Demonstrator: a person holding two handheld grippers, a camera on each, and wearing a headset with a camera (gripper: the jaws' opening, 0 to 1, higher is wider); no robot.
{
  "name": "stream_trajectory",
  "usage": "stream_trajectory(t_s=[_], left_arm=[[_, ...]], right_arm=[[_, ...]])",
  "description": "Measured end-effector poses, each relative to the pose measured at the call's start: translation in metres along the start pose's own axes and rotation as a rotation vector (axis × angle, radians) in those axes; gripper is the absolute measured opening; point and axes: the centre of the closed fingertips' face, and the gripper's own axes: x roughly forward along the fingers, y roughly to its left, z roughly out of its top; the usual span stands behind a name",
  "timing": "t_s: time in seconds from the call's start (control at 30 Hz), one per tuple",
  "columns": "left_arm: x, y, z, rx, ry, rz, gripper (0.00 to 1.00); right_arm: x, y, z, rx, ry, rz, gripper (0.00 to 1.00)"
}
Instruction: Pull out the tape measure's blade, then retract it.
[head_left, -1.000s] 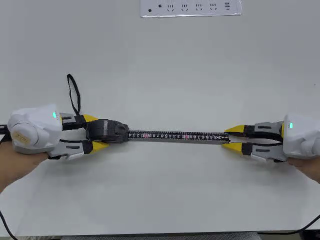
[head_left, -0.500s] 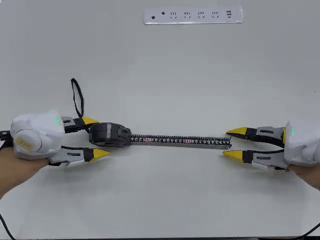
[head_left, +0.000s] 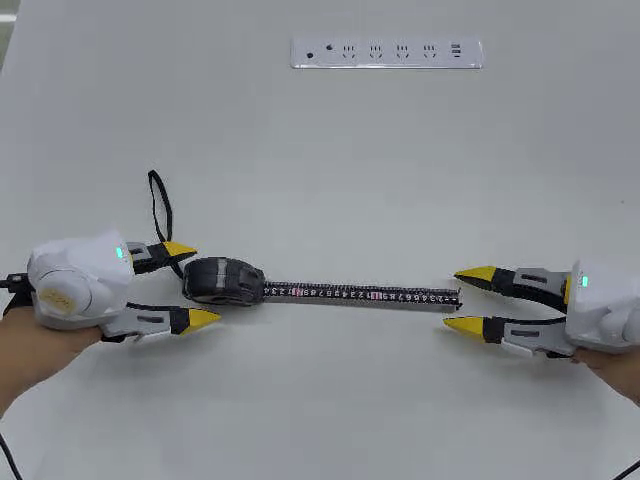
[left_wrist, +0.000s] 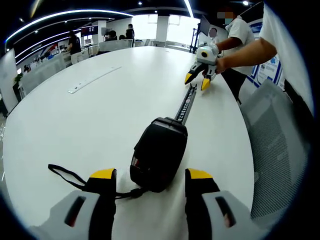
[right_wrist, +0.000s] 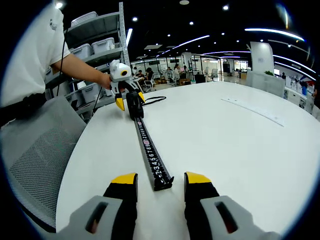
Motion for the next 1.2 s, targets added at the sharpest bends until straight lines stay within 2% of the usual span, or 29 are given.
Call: stream_trajectory(t_s=[0.17, 0.23, 0.47, 0.63, 0.7, 0.97, 1.2], left_arm=[[-0.002, 0.0, 0.002, -0.008, -0.01, 0.012, 0.57], [-0.004, -0.001, 0.005, -0.024, -0.03, 0.012, 0.59], [-0.006, -0.003, 0.007, -0.023, -0.033, 0.022, 0.61], [-0.008, -0.004, 0.01, -0.03, -0.046, 0.035, 0.62], [-0.009, -0.004, 0.01, -0.033, -0.047, 0.041, 0.63], [-0.013, -0.005, 0.009, -0.081, -0.071, 0.088, 0.64], [-0.02, -0.008, 0.009, -0.112, -0.094, 0.113, 0.66]], right_arm=[[-0.001, 0.002, 0.002, 0.008, -0.002, -0.017, 0.39], [-0.001, 0.002, 0.003, 0.016, -0.003, -0.029, 0.39], [-0.003, 0.007, 0.008, 0.032, -0.018, -0.053, 0.42], [-0.005, 0.003, 0.009, 0.035, -0.022, -0.091, 0.45], [-0.007, 0.0, 0.009, 0.057, -0.031, -0.102, 0.46], [-0.009, -0.002, 0.011, 0.083, -0.053, -0.157, 0.47], [-0.005, 0.007, 0.013, 0.103, -0.055, -0.175, 0.5]])
